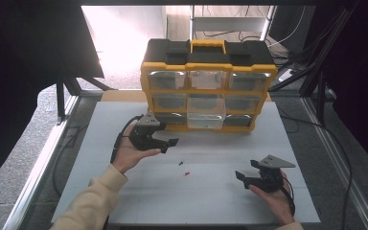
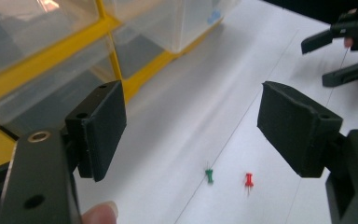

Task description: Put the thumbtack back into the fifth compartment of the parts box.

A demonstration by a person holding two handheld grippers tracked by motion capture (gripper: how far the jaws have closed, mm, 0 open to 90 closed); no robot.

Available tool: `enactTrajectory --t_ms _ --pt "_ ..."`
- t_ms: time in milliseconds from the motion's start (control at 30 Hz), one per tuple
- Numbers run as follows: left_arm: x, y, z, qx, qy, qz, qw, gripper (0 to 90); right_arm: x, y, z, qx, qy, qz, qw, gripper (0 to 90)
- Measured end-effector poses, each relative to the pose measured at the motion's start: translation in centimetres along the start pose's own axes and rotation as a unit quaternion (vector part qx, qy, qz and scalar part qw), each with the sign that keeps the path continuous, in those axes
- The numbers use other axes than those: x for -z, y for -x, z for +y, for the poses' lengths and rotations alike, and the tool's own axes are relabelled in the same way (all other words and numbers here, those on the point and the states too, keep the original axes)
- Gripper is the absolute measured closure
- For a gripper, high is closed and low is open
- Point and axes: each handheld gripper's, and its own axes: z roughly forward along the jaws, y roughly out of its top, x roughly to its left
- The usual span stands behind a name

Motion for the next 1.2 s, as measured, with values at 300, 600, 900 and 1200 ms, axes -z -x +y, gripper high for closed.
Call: enactTrajectory --t_ms 300,600,900,1200 --pt "-1.5 0.0 -0.8 -0.010 -0.031 -0.003 0.9995 24.3 0.0 0.0 0.0 0.002 -0.002 -0.002 1.0000 20.9" --pt "-3.8 0.1 -1.8 -0.008 -0.077 -0.020 0.9968 24.5 -0.1 0.0 0.0 0.004 -0.003 -0.001 1.0000 20.9" --pt "-6.5 1.0 -2.9 -0.015 -0.128 -0.031 0.9911 25.0 0.0 0.0 0.0 0.005 -0.004 -0.004 1.0000 20.9" --pt "-8.4 1.4 -3.4 -0.014 -0.159 -0.035 0.9866 29.5 -0.1 0.0 0.0 0.006 -0.004 -0.003 1.0000 20.9"
